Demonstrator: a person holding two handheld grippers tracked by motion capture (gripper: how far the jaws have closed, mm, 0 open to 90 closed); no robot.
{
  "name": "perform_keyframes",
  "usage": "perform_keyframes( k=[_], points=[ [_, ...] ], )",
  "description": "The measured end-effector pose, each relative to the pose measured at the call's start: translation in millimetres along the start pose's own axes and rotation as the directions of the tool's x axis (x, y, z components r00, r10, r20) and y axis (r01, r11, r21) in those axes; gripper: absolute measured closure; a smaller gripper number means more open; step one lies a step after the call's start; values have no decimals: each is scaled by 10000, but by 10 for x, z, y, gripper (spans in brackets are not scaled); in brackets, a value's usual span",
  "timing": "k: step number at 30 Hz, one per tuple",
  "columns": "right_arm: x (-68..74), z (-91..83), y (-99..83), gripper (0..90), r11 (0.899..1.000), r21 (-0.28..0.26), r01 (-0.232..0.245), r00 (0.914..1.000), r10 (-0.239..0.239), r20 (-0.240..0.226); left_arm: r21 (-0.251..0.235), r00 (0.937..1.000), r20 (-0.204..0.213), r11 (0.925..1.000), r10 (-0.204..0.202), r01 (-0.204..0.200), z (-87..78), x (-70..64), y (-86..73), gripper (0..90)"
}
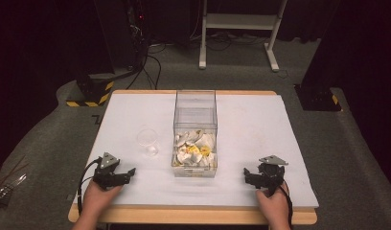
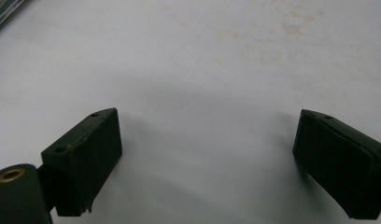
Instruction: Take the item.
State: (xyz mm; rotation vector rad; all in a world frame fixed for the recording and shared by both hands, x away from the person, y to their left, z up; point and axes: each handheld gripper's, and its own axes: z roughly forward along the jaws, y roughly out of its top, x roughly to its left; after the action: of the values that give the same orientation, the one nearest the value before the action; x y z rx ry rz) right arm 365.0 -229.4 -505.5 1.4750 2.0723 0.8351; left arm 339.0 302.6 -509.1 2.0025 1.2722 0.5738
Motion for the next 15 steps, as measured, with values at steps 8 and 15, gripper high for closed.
perform_keyframes(
  k=[8,15],
  points=[
    [-1,0,2,77,10000,26,-9,10000,9,-9,2,10000,-5,10000,1,-1,0,-1,0,226],
    [-7,2,4,77,10000,6,-20,10000,20,-39,4,10000,-19,10000,7,-7,0,-2,1,226]
  ],
)
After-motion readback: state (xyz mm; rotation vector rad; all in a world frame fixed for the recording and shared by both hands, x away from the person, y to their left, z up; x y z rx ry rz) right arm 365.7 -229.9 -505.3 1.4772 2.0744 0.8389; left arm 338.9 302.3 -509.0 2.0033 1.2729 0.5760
